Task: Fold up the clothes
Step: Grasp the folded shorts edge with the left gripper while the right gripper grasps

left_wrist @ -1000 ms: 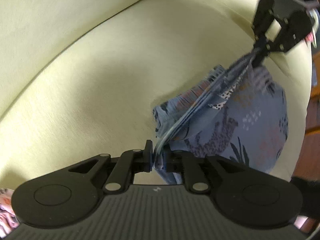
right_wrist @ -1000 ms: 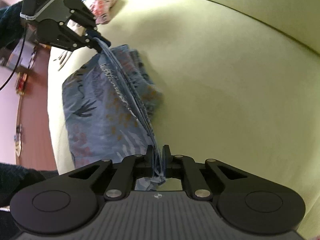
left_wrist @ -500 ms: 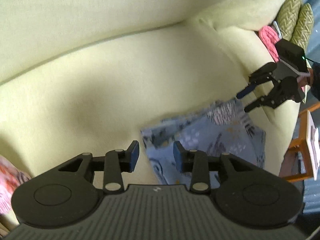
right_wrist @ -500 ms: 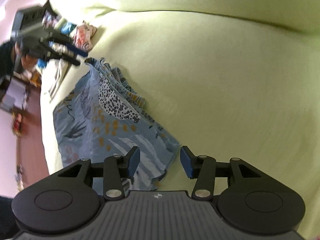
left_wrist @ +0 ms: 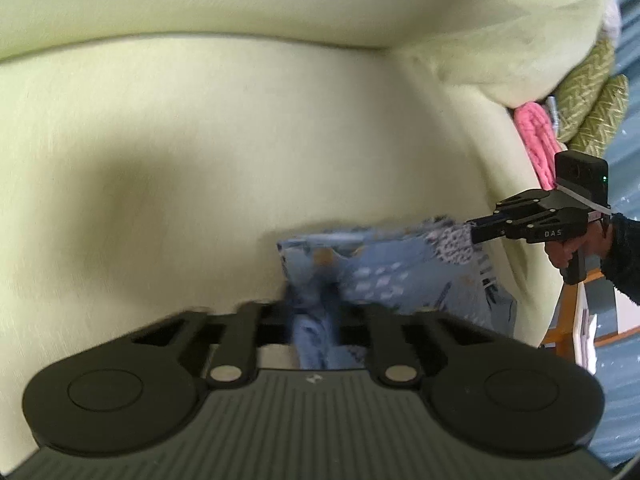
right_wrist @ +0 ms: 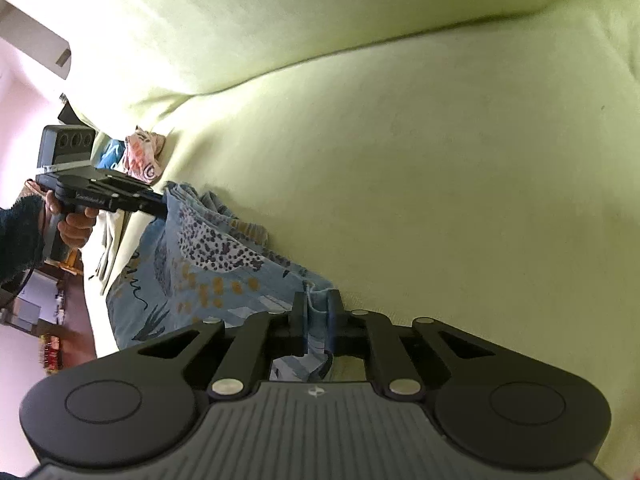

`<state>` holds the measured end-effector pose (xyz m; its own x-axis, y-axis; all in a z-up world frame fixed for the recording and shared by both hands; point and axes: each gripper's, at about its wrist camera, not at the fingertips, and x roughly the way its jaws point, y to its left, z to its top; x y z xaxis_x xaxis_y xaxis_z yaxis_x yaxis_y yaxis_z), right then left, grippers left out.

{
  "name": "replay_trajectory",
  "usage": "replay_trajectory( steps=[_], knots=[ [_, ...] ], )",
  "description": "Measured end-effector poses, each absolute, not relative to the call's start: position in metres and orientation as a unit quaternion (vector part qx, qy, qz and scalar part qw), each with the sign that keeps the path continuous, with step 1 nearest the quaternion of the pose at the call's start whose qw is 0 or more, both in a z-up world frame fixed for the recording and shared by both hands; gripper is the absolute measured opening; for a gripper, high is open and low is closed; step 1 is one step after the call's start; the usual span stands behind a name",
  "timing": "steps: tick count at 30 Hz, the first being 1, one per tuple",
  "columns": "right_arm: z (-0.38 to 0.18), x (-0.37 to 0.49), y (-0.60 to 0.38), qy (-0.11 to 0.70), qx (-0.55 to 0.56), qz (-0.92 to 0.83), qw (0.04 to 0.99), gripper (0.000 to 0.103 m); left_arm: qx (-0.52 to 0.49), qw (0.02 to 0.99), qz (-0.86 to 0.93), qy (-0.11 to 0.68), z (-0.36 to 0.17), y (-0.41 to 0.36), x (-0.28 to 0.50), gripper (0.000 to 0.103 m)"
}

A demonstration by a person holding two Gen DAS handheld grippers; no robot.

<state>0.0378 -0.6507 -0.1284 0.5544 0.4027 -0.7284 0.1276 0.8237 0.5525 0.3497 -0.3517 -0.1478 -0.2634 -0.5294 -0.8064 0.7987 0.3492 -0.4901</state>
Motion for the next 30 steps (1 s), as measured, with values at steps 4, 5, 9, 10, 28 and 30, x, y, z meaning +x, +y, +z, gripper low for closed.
replay_trajectory(
  steps=[4, 5, 9, 10, 28, 30],
  knots=[
    [-0.117, 0.026, -0.649, 0.443, 0.279, 0.056, 0.85, 0.007, 0.102, 0.6, -0.572, 0.55, -0.135, -0.344, 0.355, 0.003],
    [-0.114, 0.023, -0.65, 0.434, 0.278, 0.046, 0.856, 0.007, 0.095, 0.603, -0.572, 0.547, -0.132, -0.341, 0.358, 0.003],
    [-0.115, 0.021, -0.644, 0.412, 0.271, 0.003, 0.87, 0.007, 0.072, 0.623, -0.562, 0.539, -0.132, -0.334, 0.368, 0.002],
    [-0.119, 0.024, -0.641, 0.419, 0.263, -0.003, 0.869, 0.007, 0.08, 0.628, -0.556, 0.539, -0.136, -0.336, 0.367, 0.002],
    [-0.117, -0.002, -0.422, 0.43, 0.012, -0.078, 0.899, 0.03, 0.416, 0.638, -0.591, 0.265, -0.082, -0.286, 0.156, 0.017],
    [-0.115, -0.006, -0.393, 0.427, -0.019, -0.084, 0.9, 0.025, 0.426, 0.631, -0.586, 0.279, -0.107, -0.286, 0.153, 0.011]
  ],
)
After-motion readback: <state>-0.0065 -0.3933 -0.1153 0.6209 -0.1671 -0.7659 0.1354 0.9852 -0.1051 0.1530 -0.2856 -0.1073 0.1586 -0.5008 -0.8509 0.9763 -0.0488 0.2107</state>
